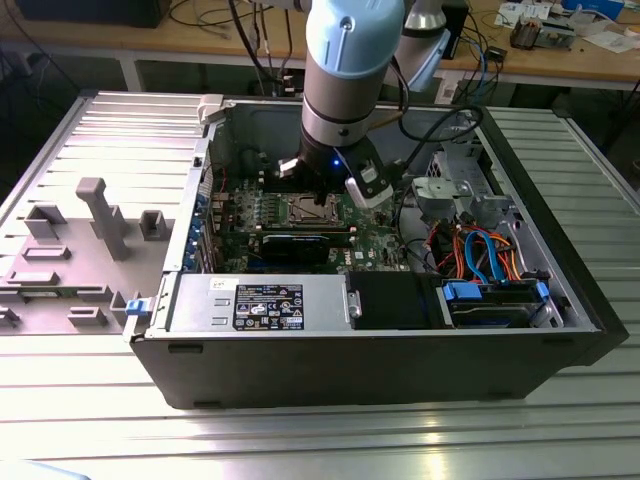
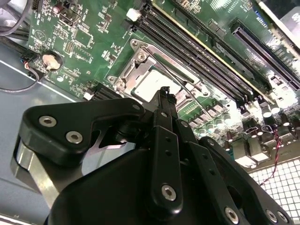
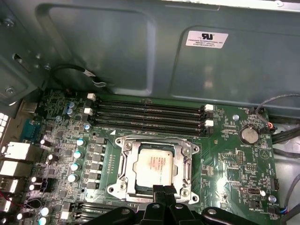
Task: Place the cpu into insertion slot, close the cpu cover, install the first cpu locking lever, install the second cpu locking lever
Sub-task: 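Install the second cpu locking lever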
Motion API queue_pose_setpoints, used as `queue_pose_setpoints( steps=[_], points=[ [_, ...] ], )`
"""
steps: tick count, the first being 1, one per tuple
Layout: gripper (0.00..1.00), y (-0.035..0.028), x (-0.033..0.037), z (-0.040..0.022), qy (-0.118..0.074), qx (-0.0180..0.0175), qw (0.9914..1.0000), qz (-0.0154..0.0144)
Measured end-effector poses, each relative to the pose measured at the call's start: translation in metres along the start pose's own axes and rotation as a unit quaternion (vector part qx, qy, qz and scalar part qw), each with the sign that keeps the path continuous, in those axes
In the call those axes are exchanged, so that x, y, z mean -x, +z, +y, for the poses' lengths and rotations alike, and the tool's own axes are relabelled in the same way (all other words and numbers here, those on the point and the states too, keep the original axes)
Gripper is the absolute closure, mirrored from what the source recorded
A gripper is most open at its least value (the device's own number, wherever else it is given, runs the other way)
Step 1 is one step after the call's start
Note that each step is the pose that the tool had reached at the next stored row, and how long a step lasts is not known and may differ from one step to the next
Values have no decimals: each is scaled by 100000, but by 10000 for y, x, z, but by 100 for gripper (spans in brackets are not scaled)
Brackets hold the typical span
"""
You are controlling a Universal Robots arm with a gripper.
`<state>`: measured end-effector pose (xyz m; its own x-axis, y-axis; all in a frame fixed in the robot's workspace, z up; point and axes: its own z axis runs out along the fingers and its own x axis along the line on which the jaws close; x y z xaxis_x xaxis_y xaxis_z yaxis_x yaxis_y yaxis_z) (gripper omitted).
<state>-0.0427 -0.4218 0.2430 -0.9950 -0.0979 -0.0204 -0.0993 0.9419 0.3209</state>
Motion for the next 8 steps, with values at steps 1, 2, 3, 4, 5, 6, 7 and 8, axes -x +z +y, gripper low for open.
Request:
queue_pose_setpoints(
  steps=[1, 2, 3, 4, 5, 6, 7, 8],
  points=[
    [89, -1, 0, -5, 1, 2, 100000, 2],
    [89, -3, -1, -8, 1, 0, 100000, -1],
    [89, -5, -1, -14, -2, -2, 100000, 1],
    [89, -6, -2, -18, -1, -2, 100000, 0],
    [89, -6, -2, -20, 1, 1, 100000, 1],
    [89, -7, -2, -23, 3, -1, 100000, -2],
    [89, -8, -2, -25, 1, 3, 100000, -1],
    [89, -9, -3, -29, 1, -2, 100000, 3]
  ],
)
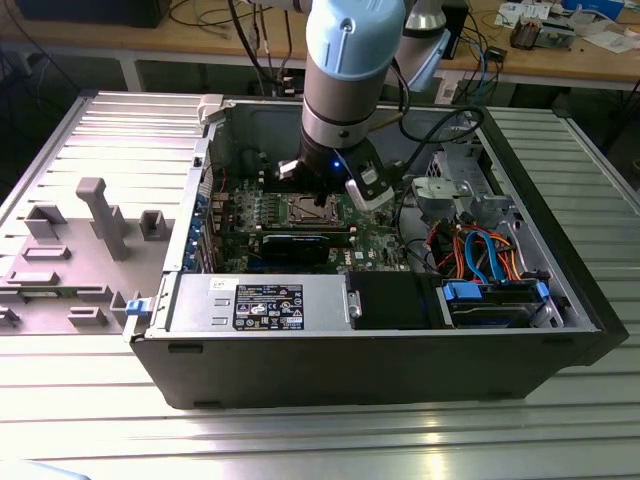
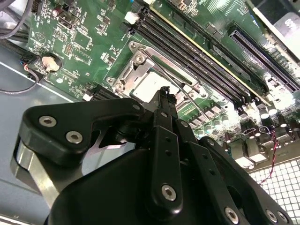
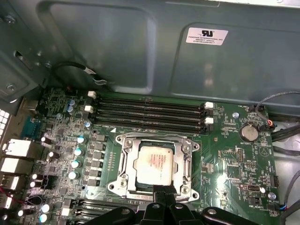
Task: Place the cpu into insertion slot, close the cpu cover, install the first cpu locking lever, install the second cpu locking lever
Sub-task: 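Install the second cpu locking lever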
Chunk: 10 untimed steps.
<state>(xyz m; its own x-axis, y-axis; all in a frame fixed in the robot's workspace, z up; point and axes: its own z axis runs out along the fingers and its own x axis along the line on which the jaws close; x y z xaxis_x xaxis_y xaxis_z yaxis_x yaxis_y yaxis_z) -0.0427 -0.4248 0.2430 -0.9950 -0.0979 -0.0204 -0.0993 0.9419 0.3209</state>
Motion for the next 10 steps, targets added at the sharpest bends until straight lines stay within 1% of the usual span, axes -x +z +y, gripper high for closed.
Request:
queue_pose_setpoints(
  steps=[7, 10],
  points=[
    [89, -11, -4, -39, 0, 1, 100000, -3],
    [89, -5, -18, -48, -1, 1, 100000, -2]
  ],
)
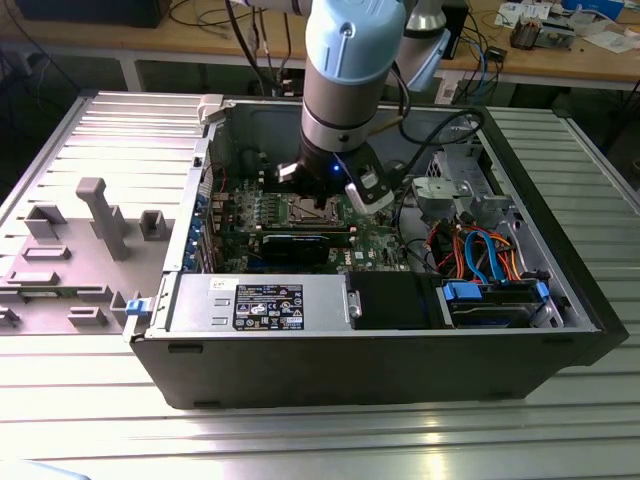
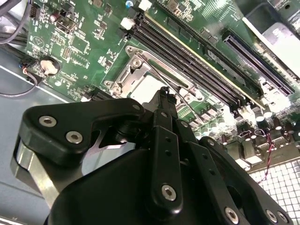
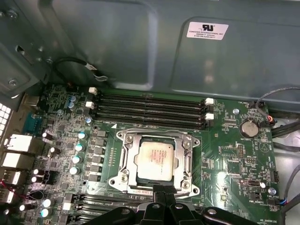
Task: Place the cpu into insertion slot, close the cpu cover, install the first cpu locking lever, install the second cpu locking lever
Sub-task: 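Install the second cpu locking lever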
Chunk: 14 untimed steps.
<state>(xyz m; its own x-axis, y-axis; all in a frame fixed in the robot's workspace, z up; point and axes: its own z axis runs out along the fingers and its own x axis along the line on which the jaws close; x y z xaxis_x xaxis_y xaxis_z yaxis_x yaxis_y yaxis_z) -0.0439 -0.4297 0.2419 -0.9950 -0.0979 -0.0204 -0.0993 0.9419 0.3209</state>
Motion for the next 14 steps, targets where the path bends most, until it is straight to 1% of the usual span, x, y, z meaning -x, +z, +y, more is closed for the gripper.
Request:
queue_pose_setpoints(
  steps=[3, 7, 12, 14],
  points=[
    [89, 10, -56, 0, -5, 4, 100000, -3],
    [89, 28, -146, -2, 3, 0, 100000, -3],
    [89, 47, -204, -26, 1, 2, 100000, 0],
    [89, 61, -247, -31, -5, 11, 100000, -6]
  ],
)
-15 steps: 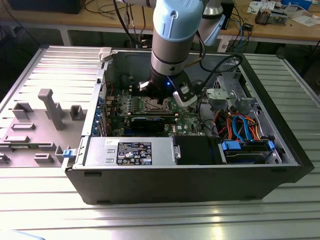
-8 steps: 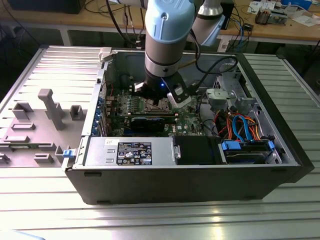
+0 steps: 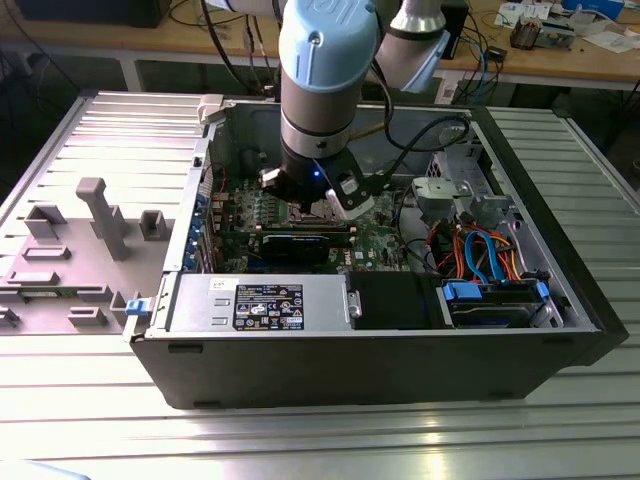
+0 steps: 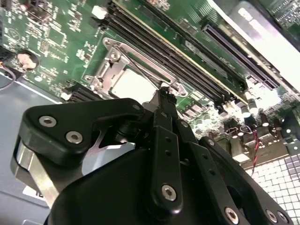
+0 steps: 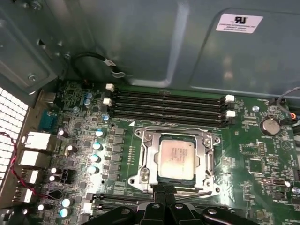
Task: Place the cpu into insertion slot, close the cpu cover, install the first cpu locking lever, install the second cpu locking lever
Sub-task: 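Install the second cpu locking lever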
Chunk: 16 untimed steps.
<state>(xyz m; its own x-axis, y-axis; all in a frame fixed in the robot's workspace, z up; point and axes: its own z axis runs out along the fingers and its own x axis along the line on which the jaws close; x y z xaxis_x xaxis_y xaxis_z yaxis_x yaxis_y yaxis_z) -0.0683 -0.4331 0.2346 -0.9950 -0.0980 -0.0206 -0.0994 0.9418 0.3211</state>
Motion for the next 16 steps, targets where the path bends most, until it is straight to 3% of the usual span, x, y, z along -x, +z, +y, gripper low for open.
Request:
queue_pose_setpoints(
  steps=[3, 6, 7, 10, 12, 16],
  points=[
    [89, 22, -52, -6, 10, -21, 100000, 6],
    [89, 58, -60, -17, -5, -77, 100000, 19],
    [89, 61, -61, -18, 8, -323, 99999, 45],
    [89, 77, -61, -4, 34, -2664, 99964, 271],
    [89, 91, -68, 8, 37, -3082, 99952, 313],
    [89, 113, -164, 37, 39, -3115, 99951, 313]
  ],
)
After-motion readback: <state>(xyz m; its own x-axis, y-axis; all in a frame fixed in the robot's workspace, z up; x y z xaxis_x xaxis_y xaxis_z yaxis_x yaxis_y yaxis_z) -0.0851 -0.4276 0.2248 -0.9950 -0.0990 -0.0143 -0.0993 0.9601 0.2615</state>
